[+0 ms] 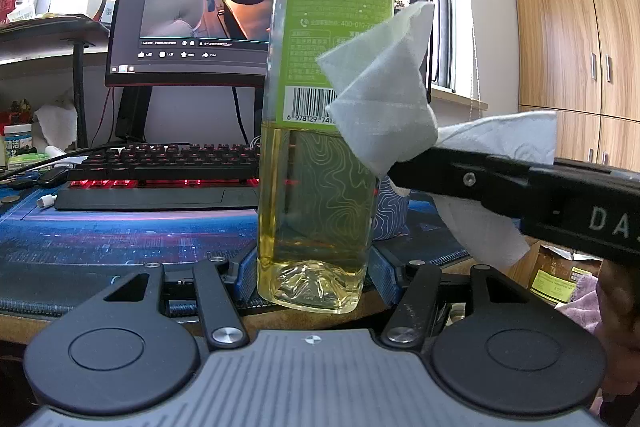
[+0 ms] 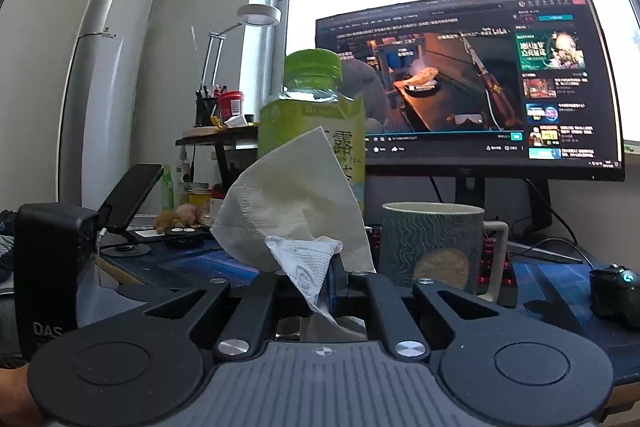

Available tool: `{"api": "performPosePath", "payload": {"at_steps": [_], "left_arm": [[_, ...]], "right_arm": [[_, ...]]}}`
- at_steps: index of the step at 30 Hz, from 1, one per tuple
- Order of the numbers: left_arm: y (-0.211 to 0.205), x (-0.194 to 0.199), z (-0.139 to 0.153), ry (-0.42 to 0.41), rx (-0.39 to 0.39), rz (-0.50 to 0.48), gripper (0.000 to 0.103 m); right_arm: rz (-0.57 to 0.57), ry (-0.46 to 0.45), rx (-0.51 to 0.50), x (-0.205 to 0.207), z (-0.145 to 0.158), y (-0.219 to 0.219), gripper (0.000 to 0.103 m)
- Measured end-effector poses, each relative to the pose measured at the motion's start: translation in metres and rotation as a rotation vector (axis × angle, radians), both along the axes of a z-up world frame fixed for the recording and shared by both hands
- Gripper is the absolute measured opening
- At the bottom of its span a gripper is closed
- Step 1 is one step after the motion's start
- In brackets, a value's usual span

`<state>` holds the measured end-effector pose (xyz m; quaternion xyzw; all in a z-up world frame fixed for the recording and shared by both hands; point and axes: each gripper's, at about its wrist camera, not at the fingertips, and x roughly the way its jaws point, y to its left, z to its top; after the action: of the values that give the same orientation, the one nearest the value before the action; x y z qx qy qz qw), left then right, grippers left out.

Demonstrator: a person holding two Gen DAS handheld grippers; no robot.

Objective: Clean container
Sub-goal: 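Keep pressing the tissue on the bottle side with the right gripper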

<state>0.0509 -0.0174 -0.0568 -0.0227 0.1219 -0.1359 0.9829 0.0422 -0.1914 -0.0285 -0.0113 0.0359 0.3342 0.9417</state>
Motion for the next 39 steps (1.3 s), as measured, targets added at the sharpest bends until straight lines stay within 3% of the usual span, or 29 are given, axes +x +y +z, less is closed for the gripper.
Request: {"api": "performPosePath", "payload": {"at_steps": [12, 39], "left_arm": [[0.0, 0.0, 0.0, 0.0, 0.0, 0.001, 0.061], [0.0, 0.0, 0.0, 0.0, 0.003, 0.002, 0.061]], "right_arm": [[0.01, -0.029, 0.019, -0.006, 0.006, 0.0, 0.007], [-0.024, 0.002, -0.006, 0.002, 0.0, 0.002, 0.007]]}}
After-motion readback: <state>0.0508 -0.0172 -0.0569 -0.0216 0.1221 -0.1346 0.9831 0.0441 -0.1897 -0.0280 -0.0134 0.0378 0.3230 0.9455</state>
